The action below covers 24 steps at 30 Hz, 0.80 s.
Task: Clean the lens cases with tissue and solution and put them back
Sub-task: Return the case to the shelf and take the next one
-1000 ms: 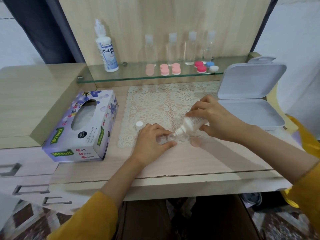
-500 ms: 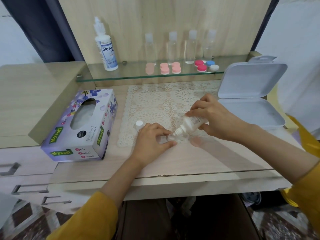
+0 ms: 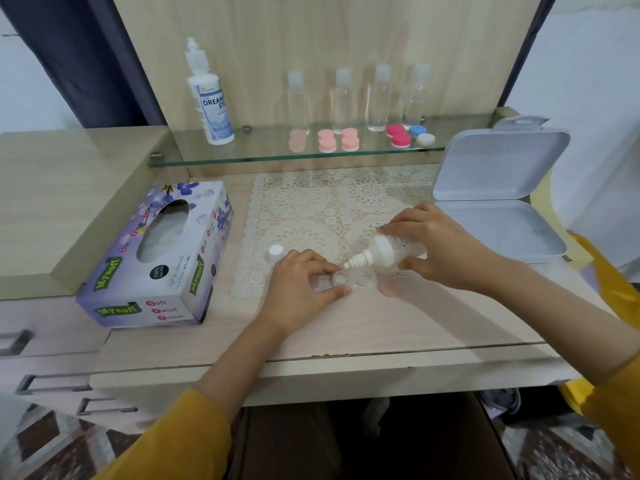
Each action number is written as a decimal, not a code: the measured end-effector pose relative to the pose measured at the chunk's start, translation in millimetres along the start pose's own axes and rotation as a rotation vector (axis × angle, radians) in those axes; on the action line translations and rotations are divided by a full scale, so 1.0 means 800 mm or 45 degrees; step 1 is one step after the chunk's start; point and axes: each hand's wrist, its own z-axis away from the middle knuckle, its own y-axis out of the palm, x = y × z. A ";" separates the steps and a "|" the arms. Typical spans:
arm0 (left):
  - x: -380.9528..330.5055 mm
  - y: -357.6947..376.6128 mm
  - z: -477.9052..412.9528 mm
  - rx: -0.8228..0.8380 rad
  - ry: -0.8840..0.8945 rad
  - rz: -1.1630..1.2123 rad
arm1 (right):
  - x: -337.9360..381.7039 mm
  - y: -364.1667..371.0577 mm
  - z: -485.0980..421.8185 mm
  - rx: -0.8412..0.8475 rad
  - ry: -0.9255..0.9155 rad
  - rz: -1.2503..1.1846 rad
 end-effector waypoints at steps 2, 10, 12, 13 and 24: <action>0.000 0.000 0.000 0.005 -0.006 -0.004 | -0.003 -0.005 0.001 -0.030 0.004 0.003; 0.000 0.000 0.000 0.013 -0.019 0.000 | -0.013 -0.018 0.007 -0.045 -0.054 0.102; 0.000 -0.001 0.000 0.018 -0.021 -0.005 | -0.012 -0.017 0.009 -0.038 -0.085 0.119; 0.000 0.000 0.000 0.018 -0.018 -0.007 | -0.012 -0.016 0.010 -0.036 -0.095 0.125; -0.001 -0.001 0.000 0.019 -0.024 0.000 | -0.014 -0.014 0.007 -0.058 -0.142 0.145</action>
